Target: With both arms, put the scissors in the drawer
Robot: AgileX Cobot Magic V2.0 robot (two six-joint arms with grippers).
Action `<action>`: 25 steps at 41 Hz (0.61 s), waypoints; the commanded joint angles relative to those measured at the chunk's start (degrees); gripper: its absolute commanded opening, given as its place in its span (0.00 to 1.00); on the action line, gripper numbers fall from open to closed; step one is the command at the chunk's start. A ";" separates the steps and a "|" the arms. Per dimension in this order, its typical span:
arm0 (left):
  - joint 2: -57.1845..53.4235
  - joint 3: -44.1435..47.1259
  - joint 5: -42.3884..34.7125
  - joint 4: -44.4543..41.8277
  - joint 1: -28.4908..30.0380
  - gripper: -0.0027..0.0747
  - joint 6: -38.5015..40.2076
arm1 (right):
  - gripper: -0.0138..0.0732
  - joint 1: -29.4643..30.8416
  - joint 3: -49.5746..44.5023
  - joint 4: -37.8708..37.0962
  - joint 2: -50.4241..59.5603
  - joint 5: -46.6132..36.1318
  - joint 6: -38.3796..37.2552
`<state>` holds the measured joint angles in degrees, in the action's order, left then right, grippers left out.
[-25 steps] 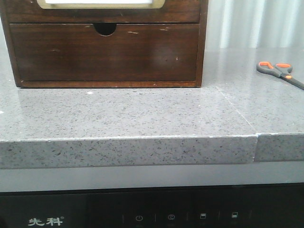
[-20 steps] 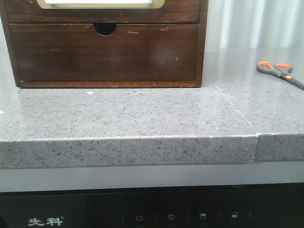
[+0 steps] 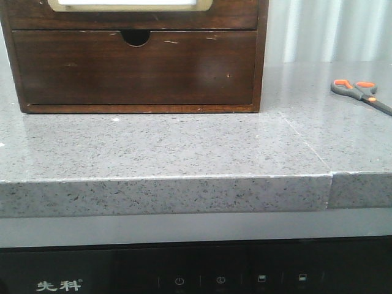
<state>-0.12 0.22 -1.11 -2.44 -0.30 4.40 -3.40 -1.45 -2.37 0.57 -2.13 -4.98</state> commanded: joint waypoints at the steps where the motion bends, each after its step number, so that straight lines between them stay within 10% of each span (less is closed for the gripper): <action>1: -1.03 1.43 -4.55 0.11 -0.47 0.01 0.60 | 0.08 -0.13 -0.04 -0.63 0.99 -6.27 0.27; 12: -0.96 -3.25 -5.53 -0.01 -0.47 0.01 0.60 | 0.08 -0.13 6.24 -0.63 0.99 -2.61 0.27; 25: 5.12 -27.63 14.41 -0.01 -0.47 0.01 0.60 | 0.08 -0.13 28.94 -3.01 -5.47 17.03 0.33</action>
<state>1.51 -21.01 12.90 -2.44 -0.30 4.40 -3.40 21.35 -3.28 -1.05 13.77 -4.98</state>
